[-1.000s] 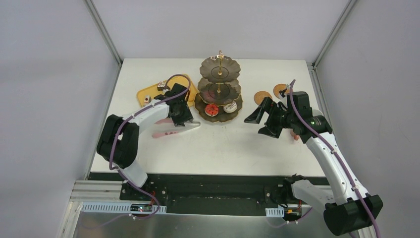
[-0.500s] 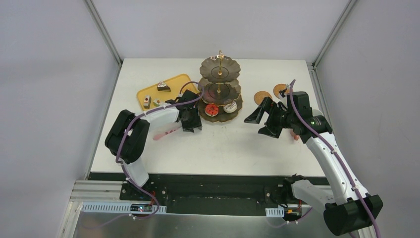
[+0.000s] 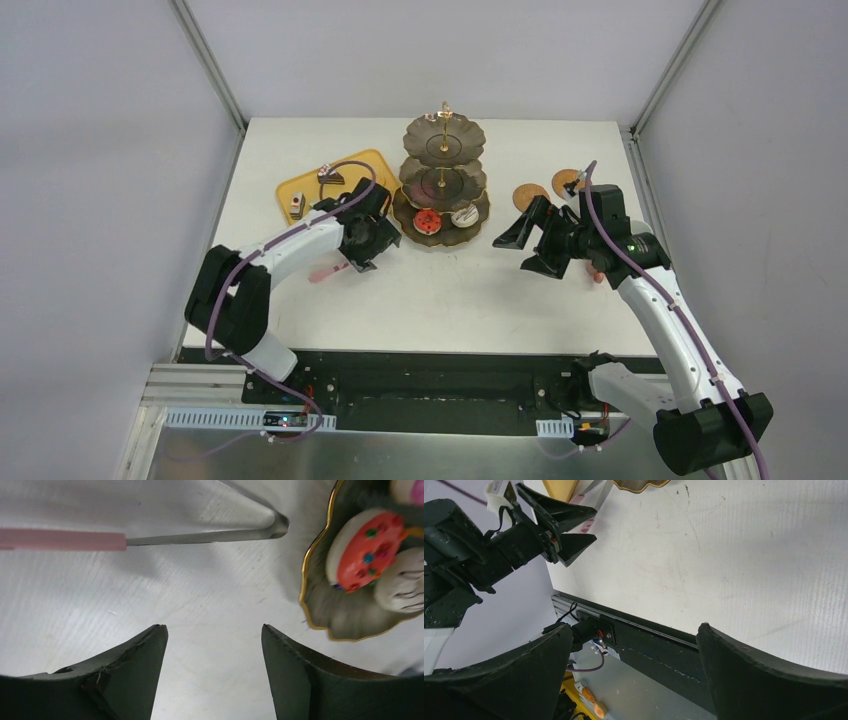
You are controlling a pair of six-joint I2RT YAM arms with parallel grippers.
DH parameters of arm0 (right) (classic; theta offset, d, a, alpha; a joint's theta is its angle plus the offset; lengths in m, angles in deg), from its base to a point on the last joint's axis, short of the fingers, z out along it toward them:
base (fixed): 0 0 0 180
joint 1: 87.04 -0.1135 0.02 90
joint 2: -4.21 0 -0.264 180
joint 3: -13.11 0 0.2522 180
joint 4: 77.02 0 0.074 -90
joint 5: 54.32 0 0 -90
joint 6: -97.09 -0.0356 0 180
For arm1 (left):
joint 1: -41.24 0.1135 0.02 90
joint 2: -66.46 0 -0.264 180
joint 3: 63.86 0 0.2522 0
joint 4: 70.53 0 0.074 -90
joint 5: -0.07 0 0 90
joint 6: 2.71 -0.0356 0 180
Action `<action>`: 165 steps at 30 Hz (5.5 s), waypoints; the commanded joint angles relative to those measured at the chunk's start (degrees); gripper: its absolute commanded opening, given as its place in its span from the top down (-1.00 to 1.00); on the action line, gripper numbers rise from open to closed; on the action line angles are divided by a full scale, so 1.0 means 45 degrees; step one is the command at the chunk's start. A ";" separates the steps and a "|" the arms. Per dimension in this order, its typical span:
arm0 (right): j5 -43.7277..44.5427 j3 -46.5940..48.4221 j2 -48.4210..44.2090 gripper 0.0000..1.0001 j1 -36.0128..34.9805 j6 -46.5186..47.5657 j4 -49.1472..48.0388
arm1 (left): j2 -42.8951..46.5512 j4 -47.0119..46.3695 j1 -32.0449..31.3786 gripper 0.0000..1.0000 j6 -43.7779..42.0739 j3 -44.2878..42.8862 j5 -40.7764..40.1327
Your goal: Serve the afternoon tea
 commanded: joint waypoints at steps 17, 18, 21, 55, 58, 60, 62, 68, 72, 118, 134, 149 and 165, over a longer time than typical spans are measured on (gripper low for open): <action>-0.0014 0.0152 -0.0451 -0.98 0.0061 0.0238 0.0244 | -0.0031 0.0134 0.0874 -0.12 1.1877 0.1914 -0.2979; -0.0013 0.0162 -0.0461 -0.98 0.0061 0.0242 0.0241 | -0.0177 0.0159 0.0884 -0.10 1.1869 0.1846 -0.3044; -0.0051 0.0182 -0.0443 -0.98 0.0056 0.0275 0.0238 | -0.0470 0.0216 0.0905 0.05 1.1723 0.1621 -0.3202; -0.0364 -0.0227 -0.0476 -0.98 0.0059 0.0140 0.0005 | 0.2164 -0.2311 -0.1470 0.17 -0.6048 0.3083 -0.2791; -0.0328 -0.0228 -0.0477 -0.98 0.0061 0.0139 0.0030 | 0.2998 -0.2355 -0.1572 -0.23 -0.6154 0.3571 -0.3317; -0.0326 -0.0245 -0.0448 -0.97 0.0055 0.0173 0.0040 | 0.3765 -0.2284 -0.1958 -0.38 -0.6095 0.3983 -0.3925; -0.0309 -0.0264 -0.0418 -0.98 0.0059 0.0178 0.0051 | 0.4597 -0.2132 -0.2516 -0.50 -0.5709 0.4398 -0.5006; -0.0284 -0.0503 -0.0403 -0.98 0.0040 0.0177 0.0034 | 0.5907 -0.3226 -0.4778 -0.98 -0.3841 0.5642 -0.8400; -0.0203 -0.0697 -0.0456 -0.98 0.0042 0.0203 0.0020 | 0.5003 -0.4209 -0.6362 -0.98 -0.2986 0.6312 -1.0377; -0.0013 -0.1360 -0.0380 -0.98 -0.0269 0.0418 0.0103 | -0.0115 -0.3570 -0.8529 0.06 -0.0276 0.4268 -1.4230; 0.0163 -0.0529 -0.0557 -0.98 -0.0261 0.0215 0.0451 | 0.3911 0.3519 -0.5852 0.06 -0.1461 0.0634 -0.8776; 0.0455 -0.0365 -0.0690 -0.97 -0.0217 0.0589 0.0076 | 0.3931 0.4906 0.0291 0.06 -0.6693 -0.4219 -0.2823; 0.0373 -0.0384 -0.0671 -0.98 -0.0100 0.0643 0.0083 | -0.0314 0.5117 0.4335 0.10 -0.7918 -0.7496 -0.0740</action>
